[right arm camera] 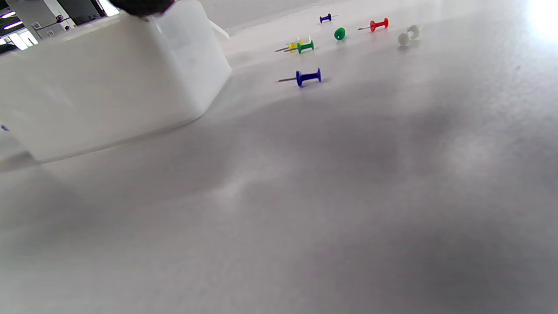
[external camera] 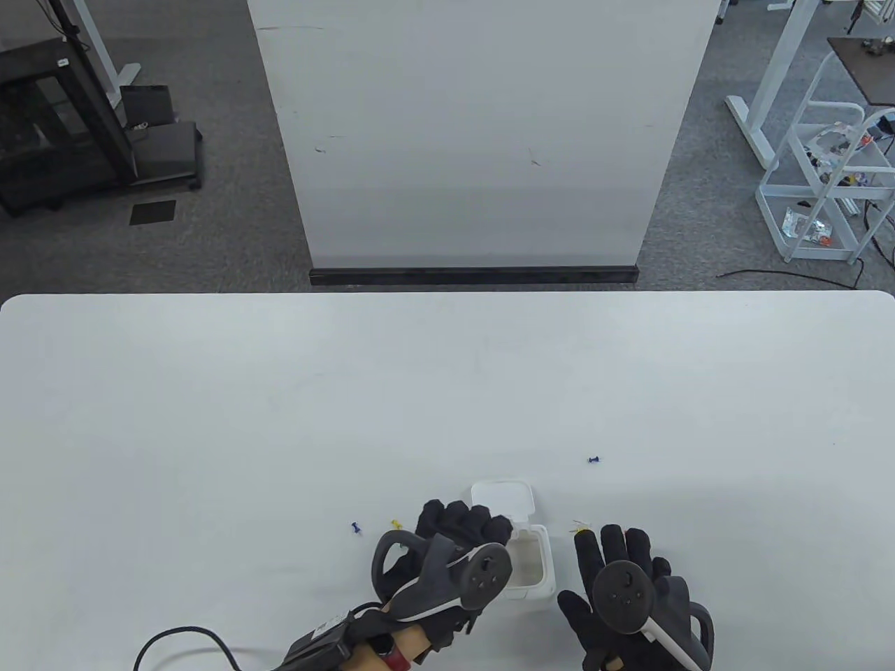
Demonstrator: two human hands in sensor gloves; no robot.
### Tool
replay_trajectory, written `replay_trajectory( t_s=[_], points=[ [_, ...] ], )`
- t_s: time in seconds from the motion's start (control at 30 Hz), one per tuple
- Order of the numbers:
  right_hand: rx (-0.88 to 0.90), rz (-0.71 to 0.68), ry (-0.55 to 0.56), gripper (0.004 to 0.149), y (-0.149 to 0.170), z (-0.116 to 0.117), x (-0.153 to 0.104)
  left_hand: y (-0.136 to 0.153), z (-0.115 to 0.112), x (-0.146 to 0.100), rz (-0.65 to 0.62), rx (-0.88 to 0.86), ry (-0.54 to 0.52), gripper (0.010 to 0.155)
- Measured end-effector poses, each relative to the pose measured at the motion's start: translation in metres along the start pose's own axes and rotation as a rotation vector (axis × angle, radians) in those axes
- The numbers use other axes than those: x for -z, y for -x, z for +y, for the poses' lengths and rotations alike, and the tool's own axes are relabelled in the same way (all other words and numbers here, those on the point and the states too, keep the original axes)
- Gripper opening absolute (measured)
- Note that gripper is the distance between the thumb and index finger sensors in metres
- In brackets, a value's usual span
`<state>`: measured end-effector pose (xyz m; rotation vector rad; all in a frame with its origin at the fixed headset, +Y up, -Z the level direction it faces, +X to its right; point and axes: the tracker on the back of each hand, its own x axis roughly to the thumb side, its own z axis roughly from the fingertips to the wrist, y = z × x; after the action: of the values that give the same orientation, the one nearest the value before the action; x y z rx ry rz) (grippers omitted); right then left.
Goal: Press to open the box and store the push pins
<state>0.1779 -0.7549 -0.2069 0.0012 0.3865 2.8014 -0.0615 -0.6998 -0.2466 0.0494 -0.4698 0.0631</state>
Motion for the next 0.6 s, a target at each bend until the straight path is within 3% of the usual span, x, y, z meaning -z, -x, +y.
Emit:
replay_trajectory(
  t_s=[0.27, 0.6],
  points=[
    [-0.009, -0.002, -0.004, 0.079, -0.002, 0.0, 0.0, 0.074, -0.001, -0.042, 0.182, 0.021, 0.006, 0.08],
    [-0.023, 0.009, 0.007, 0.079, -0.003, 0.001, 0.0, 0.128, -0.009, -0.093, 0.361, 0.134, 0.039, 0.082]
  ],
)
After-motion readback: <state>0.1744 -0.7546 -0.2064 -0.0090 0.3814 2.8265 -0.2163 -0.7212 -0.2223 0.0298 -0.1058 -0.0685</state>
